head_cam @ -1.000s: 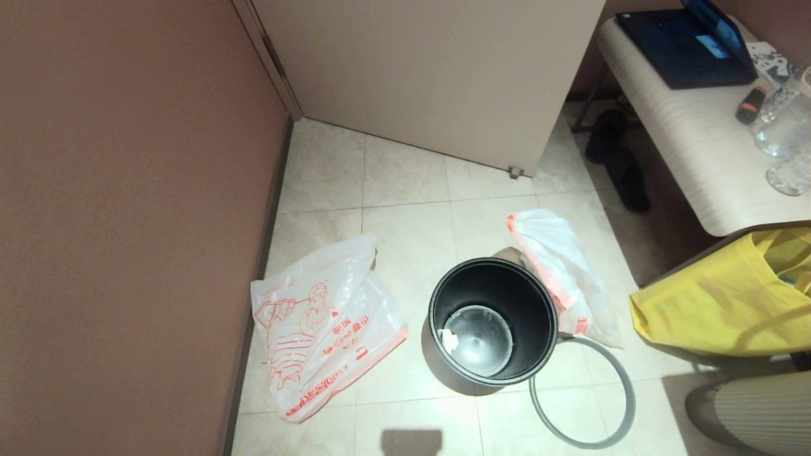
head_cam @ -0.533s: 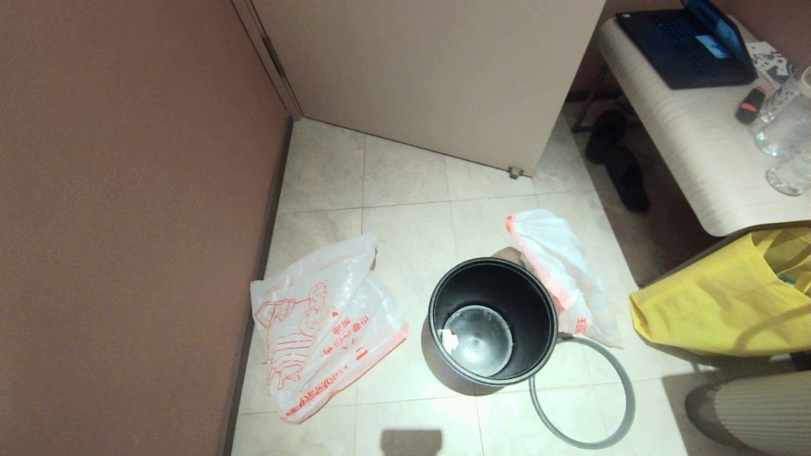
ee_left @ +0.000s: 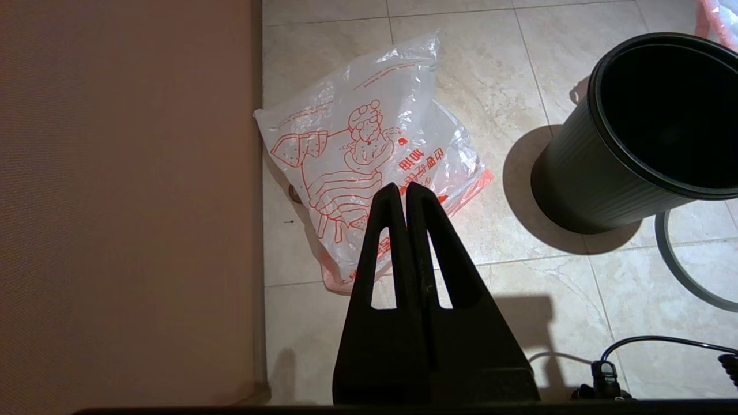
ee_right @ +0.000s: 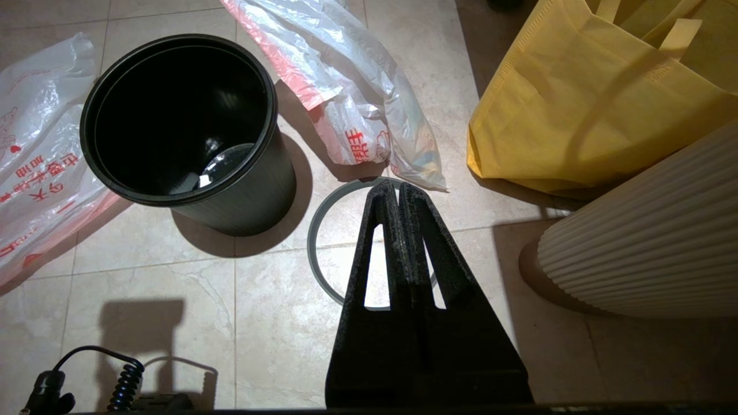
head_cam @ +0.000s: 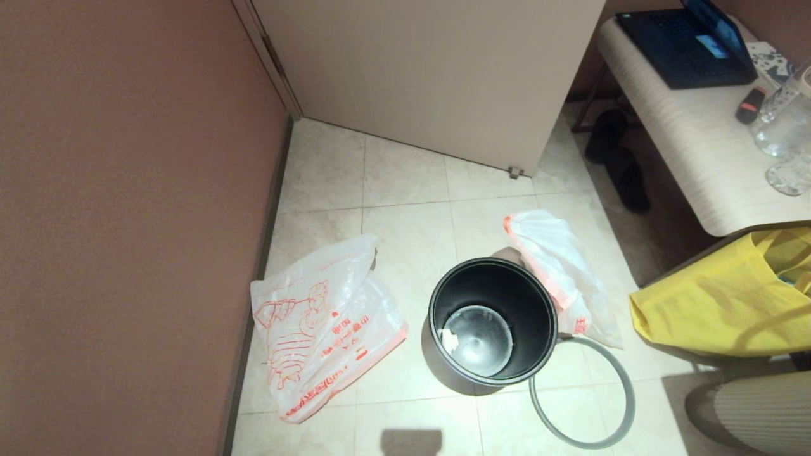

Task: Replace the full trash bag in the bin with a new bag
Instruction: Pick up a new trash bag

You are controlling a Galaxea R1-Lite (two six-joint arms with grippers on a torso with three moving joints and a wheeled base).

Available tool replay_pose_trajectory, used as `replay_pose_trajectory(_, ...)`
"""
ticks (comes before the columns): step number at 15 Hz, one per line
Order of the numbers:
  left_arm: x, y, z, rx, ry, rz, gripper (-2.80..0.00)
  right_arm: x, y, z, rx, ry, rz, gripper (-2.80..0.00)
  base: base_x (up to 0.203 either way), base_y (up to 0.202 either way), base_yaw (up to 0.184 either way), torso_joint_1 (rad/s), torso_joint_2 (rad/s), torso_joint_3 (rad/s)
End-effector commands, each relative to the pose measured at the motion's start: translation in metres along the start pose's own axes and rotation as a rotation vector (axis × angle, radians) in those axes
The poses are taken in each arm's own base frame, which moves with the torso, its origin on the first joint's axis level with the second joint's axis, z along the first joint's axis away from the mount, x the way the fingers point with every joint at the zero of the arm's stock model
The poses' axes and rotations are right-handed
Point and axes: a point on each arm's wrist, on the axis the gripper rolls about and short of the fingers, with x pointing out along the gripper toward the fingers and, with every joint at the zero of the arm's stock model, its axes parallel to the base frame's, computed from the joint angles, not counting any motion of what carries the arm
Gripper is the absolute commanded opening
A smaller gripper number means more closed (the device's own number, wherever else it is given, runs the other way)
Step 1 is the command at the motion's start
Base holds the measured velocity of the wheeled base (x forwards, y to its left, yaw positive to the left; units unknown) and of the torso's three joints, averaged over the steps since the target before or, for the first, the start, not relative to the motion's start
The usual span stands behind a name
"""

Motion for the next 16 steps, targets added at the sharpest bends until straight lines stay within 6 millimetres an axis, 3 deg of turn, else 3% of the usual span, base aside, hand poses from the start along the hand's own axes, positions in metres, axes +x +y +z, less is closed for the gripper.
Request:
replay_pose_trajectory(1,0.0,0.0,0.0,-0.009,0.0,0.002,-2.8,0.0,0.0,0.0,0.0,0.003,0.0,-2.8,0.0,0.0,0.0,0.0,0.0,0.0)
replay_pose_trajectory(10,-0.001,0.0,0.003,-0.001,-0.013,0.007,-2.8,0.0,0.0,0.0,0.0,0.001,0.0,-2.8,0.0,0.0,0.0,0.0,0.0,0.0)
replay_pose_trajectory(13,-0.008,0.0,0.04,0.006,-0.081,0.007,-2.8,0.0,0.0,0.0,0.0,0.003,0.0,-2.8,0.0,0.0,0.0,0.0,0.0,0.0)
replay_pose_trajectory(16,0.014,0.001,0.078,0.04,0.041,0.0,-2.8,0.0,0.0,0.0,0.0,0.002,0.0,-2.8,0.0,0.0,0.0,0.0,0.0,0.0)
